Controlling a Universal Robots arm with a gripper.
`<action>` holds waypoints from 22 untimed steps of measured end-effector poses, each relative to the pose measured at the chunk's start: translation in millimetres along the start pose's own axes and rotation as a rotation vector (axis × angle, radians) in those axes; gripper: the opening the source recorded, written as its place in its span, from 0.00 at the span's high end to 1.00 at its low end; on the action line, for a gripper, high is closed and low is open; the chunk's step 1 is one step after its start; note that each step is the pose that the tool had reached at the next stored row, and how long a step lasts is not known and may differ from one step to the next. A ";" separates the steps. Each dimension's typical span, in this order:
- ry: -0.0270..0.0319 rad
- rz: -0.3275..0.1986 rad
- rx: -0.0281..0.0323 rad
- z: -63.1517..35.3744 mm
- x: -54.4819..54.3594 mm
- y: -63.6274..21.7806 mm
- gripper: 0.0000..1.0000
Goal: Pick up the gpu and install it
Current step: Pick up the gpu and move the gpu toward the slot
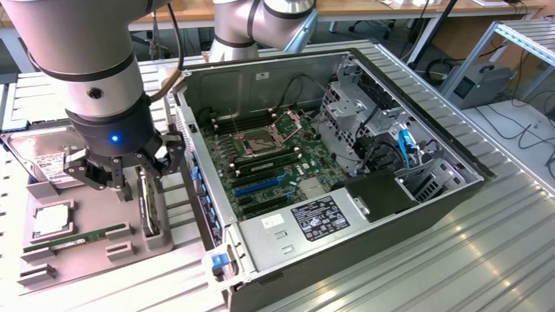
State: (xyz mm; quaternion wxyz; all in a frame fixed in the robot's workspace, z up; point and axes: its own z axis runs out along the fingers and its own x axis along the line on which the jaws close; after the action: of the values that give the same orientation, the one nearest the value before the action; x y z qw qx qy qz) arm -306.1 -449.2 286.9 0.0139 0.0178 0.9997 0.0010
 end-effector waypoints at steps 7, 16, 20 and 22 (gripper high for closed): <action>0.0000 0.000 0.0000 1.6 0.0 0.0 0.52; 0.0000 0.000 0.0000 3.3 0.1 0.0 0.52; 0.0000 0.000 0.0000 4.1 0.1 0.0 0.52; 0.0000 0.000 0.0000 4.6 0.1 0.0 0.52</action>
State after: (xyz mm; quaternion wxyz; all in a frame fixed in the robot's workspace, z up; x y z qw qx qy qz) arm -306.1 -449.2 282.3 0.0138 0.0178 0.9997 0.0010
